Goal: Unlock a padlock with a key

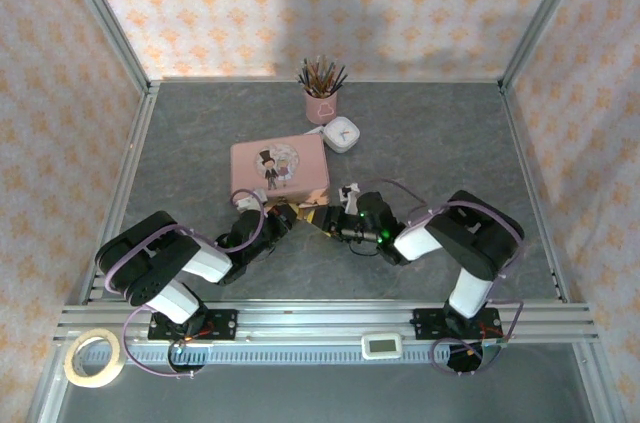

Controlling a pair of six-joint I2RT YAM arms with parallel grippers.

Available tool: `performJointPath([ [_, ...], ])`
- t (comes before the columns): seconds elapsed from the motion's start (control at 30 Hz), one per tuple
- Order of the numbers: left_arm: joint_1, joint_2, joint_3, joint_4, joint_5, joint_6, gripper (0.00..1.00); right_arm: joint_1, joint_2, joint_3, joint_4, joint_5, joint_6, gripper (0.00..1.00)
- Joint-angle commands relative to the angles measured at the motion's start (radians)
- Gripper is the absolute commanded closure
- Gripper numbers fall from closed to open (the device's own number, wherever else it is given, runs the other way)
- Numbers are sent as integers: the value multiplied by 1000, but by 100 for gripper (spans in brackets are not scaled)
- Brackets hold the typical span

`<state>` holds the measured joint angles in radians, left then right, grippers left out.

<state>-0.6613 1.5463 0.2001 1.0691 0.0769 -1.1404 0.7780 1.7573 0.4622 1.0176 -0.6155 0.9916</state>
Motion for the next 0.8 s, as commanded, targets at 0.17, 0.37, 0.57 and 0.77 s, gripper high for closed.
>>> performJointPath([
  [0.17, -9, 21, -24, 248, 48, -93, 100, -5, 122, -30, 321, -31, 173, 66],
  [0.37, -9, 40, -28, 279, 58, -105, 100, -8, 180, -39, 453, -5, 246, 69],
  [0.57, -9, 25, -39, 271, 57, -105, 100, -22, 245, -60, 599, 26, 329, 71],
  [0.77, -9, 11, -41, 264, 60, -106, 100, -22, 299, -34, 663, 14, 371, 77],
])
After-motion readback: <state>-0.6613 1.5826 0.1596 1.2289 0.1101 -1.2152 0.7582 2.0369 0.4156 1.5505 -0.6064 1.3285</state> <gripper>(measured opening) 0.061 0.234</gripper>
